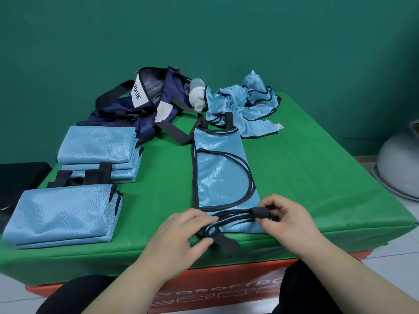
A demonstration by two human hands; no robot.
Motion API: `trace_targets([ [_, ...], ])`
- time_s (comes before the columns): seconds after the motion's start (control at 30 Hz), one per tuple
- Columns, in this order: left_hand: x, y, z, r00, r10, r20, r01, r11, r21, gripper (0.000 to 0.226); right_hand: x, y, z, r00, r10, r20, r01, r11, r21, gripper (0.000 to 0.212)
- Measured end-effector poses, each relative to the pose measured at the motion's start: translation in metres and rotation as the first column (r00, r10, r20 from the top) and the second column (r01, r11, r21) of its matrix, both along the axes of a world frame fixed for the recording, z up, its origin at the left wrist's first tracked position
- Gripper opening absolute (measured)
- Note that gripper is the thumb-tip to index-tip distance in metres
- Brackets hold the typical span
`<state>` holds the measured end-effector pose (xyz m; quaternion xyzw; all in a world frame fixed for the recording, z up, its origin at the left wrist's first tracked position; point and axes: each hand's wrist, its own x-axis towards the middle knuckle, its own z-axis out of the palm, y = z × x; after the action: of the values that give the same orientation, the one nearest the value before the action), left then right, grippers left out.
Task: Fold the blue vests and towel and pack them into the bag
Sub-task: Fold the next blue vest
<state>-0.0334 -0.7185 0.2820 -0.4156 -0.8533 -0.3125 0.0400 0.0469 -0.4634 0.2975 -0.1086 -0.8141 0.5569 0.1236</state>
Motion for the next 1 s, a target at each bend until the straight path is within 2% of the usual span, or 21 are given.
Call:
trace_targets([
  [0.1,0.002,0.003,0.0,0.999,0.05,0.01,-0.051,0.995,0.09,0.029,0.0,-0.001,0.002,1.0,0.004,-0.007,-0.004,1.0,-0.022,0.036],
  [0.17,0.004,0.005,0.006,0.988,0.117,0.1,-0.13,0.982,0.137,0.013,0.002,-0.002,0.003,1.0,0.011,-0.028,-0.012,0.999,-0.038,0.037],
  [0.23,0.005,0.006,0.009,0.965,0.168,0.201,-0.209,0.957,0.203,0.036,0.004,-0.004,0.006,0.999,0.018,-0.049,-0.021,0.998,-0.052,0.036],
  [0.3,0.006,0.006,0.01,0.942,0.189,0.279,-0.261,0.933,0.248,0.046,0.006,-0.005,0.008,0.998,0.023,-0.064,-0.028,0.997,-0.07,0.036],
  [0.5,0.009,0.007,0.011,0.843,0.187,0.505,-0.378,0.873,0.308,0.044,0.016,-0.007,0.011,0.995,0.019,-0.102,-0.035,0.987,-0.155,0.031],
  [0.67,0.016,0.006,0.012,0.808,0.132,0.574,-0.379,0.862,0.336,0.039,0.023,-0.009,0.013,0.991,0.006,-0.136,-0.022,0.993,-0.116,0.029],
  [0.9,0.033,-0.002,0.024,0.772,0.12,0.624,-0.4,0.855,0.33,0.035,0.035,-0.018,0.01,0.992,0.005,-0.128,-0.024,0.989,-0.148,0.031],
  [1.0,0.041,-0.005,0.029,0.762,0.122,0.636,-0.403,0.858,0.319,0.032,0.044,-0.023,0.012,0.992,-0.024,-0.126,0.001,0.984,-0.179,0.022],
])
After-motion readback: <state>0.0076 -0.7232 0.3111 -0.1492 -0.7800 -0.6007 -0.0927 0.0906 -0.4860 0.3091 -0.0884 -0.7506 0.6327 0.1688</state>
